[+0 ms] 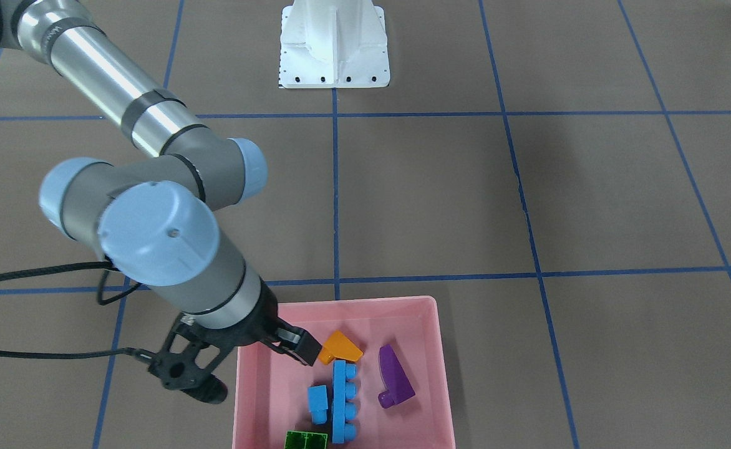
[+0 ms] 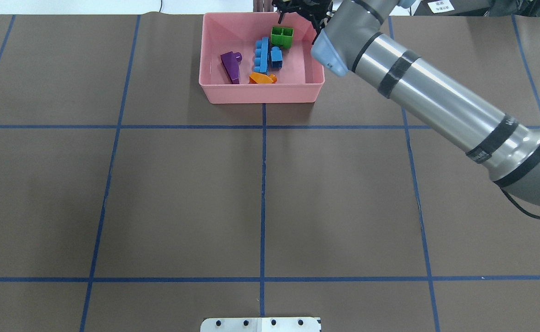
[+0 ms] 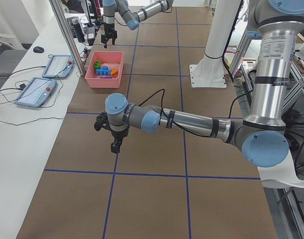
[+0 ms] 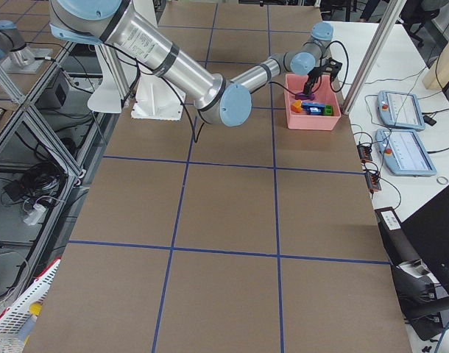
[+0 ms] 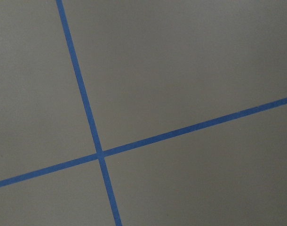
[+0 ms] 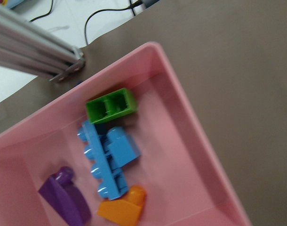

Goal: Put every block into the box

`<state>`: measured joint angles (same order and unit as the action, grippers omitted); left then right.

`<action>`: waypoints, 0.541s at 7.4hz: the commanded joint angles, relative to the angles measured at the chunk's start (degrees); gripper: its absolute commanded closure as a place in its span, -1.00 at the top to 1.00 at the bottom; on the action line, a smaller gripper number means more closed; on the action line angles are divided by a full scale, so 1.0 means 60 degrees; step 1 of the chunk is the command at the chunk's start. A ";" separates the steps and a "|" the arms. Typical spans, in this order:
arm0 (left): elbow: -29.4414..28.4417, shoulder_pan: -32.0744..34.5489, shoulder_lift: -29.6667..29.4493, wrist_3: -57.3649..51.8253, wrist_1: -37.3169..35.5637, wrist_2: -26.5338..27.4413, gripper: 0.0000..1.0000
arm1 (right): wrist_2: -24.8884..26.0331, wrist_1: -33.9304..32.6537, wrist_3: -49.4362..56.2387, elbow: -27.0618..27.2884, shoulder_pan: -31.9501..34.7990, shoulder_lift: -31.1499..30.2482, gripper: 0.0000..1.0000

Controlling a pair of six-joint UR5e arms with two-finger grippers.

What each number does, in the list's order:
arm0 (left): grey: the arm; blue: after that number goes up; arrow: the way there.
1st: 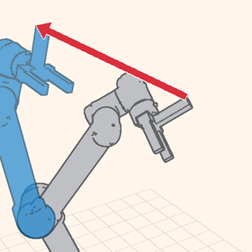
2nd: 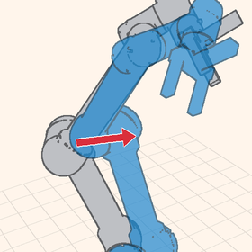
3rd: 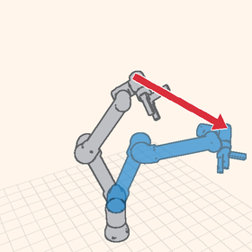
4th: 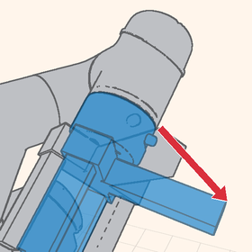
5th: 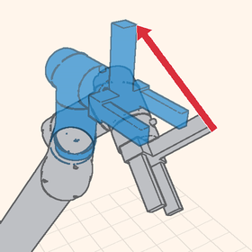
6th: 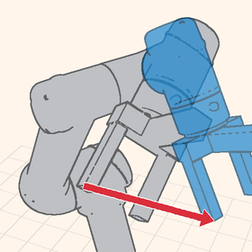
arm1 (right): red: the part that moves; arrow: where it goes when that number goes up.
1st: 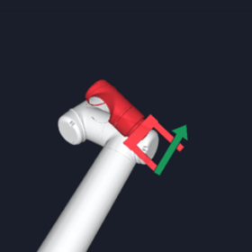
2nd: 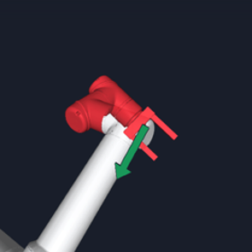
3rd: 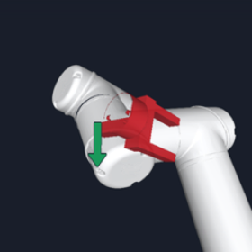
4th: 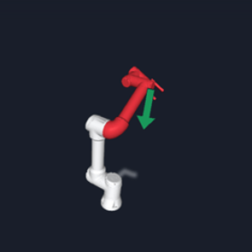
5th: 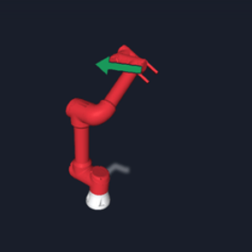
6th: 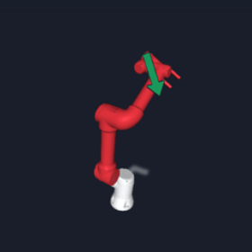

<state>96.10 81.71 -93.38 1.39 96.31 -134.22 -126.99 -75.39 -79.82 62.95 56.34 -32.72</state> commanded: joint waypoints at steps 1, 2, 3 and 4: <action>0.0053 0.0019 0.0007 0.0002 -0.0099 -0.0057 1.00 | -0.0981 -0.1713 0.3398 0.3804 0.1458 -0.3550 1.00; 0.0038 0.0019 0.0021 0.0002 -0.0099 -0.0057 1.00 | -0.1012 -0.1717 0.5083 0.4937 0.2015 -0.5454 1.00; 0.0038 0.0034 0.0022 0.0002 -0.0099 -0.0057 1.00 | -0.1013 -0.1717 0.6971 0.5456 0.2601 -0.6880 1.00; 0.0053 0.0048 0.0007 0.0002 -0.0099 -0.0071 1.00 | -0.1013 -0.1645 0.8773 0.5592 0.3172 -0.8040 1.00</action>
<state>96.35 81.91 -93.29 1.41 95.72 -134.58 -132.91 -85.34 -41.34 93.23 70.84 -70.49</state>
